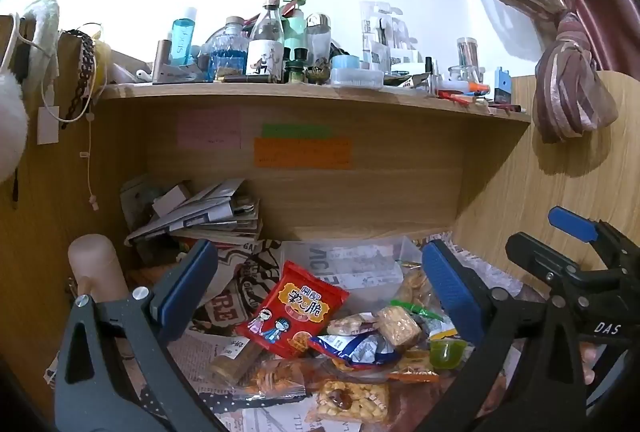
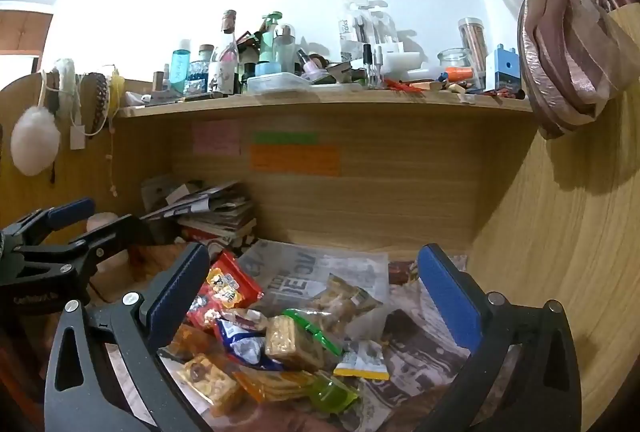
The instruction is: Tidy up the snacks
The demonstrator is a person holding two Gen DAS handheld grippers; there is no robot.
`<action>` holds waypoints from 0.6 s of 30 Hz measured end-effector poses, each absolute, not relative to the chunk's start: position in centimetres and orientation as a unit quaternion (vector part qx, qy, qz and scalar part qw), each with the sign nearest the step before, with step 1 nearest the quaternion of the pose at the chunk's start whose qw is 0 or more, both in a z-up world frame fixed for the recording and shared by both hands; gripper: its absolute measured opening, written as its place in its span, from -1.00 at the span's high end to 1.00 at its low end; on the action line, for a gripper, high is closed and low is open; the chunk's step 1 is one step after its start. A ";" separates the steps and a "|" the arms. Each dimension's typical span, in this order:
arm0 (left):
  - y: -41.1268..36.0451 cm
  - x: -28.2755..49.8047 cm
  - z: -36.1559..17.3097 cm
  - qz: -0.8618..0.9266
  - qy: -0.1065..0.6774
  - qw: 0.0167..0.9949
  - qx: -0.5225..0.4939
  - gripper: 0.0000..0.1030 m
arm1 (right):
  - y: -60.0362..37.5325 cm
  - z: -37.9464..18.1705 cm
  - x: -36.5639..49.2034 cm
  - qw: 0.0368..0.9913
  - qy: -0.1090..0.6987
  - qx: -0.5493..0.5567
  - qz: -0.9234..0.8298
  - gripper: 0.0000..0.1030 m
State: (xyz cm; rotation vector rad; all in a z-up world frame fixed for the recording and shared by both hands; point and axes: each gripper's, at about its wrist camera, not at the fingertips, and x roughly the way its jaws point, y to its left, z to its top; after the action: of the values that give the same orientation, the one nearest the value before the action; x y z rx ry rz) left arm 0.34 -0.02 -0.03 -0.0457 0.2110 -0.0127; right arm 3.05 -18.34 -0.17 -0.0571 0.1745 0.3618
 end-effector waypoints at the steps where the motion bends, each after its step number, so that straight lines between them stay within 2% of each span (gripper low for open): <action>1: 0.4 -0.1 0.5 -0.004 0.093 0.995 -0.032 -1.00 | -18.5 -0.2 3.0 0.979 0.084 -0.024 0.182 -1.00; 18: -0.3 -0.4 0.7 -0.002 0.087 0.996 -0.015 -1.00 | -18.8 0.0 3.0 0.979 0.085 -0.004 0.183 -1.00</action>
State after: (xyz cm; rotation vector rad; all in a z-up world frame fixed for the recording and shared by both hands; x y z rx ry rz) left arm -0.38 -0.29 0.68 -0.0291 0.1751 -0.0035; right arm 3.01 -18.83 0.03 -0.0085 0.1712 0.3690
